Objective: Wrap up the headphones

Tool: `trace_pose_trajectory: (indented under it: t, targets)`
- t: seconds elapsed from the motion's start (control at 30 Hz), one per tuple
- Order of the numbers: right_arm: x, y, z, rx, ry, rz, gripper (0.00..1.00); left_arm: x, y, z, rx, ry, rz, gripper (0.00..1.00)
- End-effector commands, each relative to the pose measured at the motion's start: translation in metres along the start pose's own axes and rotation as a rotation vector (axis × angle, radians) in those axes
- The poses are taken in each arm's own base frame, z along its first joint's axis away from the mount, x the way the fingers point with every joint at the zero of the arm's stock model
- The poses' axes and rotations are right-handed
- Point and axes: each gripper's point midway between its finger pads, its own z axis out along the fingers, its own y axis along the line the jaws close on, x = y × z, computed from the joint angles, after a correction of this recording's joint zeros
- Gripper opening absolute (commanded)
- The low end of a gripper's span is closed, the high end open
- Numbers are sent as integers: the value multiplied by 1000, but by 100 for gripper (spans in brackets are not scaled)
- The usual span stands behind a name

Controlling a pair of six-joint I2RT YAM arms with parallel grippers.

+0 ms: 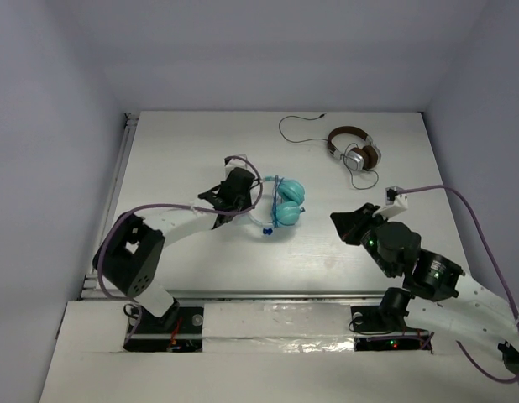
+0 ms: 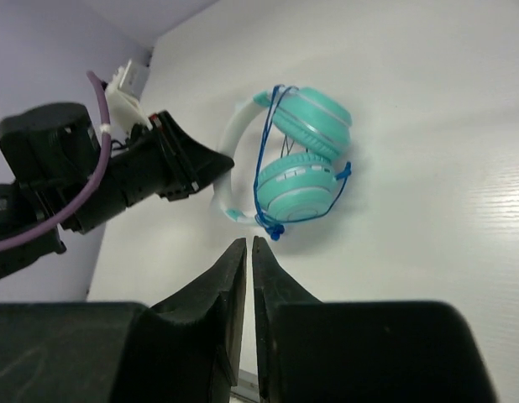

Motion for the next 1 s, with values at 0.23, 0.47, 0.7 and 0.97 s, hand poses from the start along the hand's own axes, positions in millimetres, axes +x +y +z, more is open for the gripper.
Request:
trace_pose_trajectory:
  t: [0.23,0.47,0.7,0.97]
  targets:
    - [-32,-6,-11,48,-97,-13,23,-46,-42,22,97,-106,-74,16]
    - [-62,1,-26,35,-155,-4,27,-54,-34,-1,100,-144,-92,38]
    - [-96,7,-41,45,-227,1,53,-108,-40,-67,195,-307,-156,64]
    - [-140,-16,-66,171,-362,6,100,-161,-32,-188,374,-527,-210,84]
